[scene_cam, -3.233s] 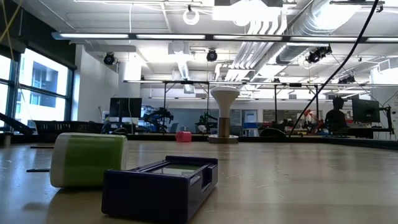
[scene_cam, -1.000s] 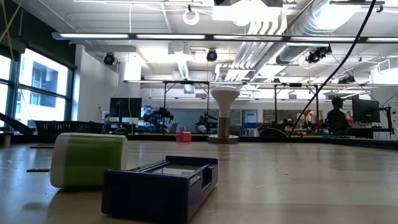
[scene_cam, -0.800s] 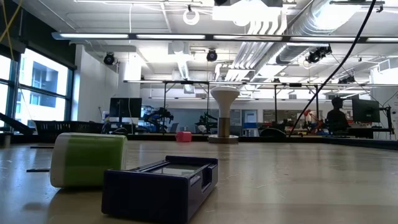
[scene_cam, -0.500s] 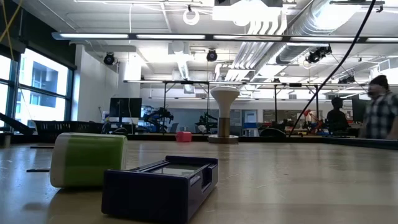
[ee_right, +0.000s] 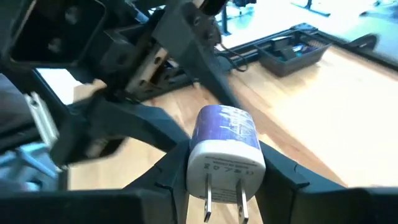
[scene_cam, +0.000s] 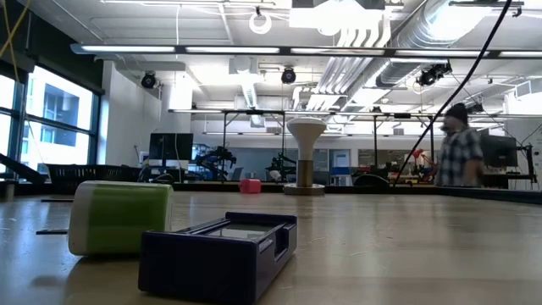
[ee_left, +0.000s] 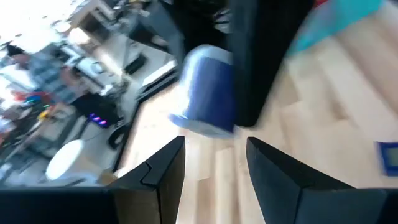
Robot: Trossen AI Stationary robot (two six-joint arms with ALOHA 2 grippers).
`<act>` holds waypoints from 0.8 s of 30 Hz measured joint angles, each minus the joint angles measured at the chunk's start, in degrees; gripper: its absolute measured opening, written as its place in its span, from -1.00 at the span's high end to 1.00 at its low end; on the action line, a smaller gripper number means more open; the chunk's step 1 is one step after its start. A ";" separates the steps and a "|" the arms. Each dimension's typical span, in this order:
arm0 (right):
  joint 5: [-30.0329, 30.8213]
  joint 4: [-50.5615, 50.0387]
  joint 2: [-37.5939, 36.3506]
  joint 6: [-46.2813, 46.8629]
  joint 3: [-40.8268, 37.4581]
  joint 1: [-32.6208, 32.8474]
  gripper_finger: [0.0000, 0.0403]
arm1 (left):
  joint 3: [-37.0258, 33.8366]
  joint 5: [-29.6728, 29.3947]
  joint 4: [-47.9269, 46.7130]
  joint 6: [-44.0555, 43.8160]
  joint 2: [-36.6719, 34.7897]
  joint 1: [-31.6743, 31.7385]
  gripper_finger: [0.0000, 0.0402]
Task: Pick & Place Office items
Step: Put the blue charger adapter into the green bin
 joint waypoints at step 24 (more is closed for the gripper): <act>17.20 -36.27 -2.60 30.48 0.00 21.94 0.39 | 0.00 8.02 -2.21 -16.75 0.00 -0.04 -0.52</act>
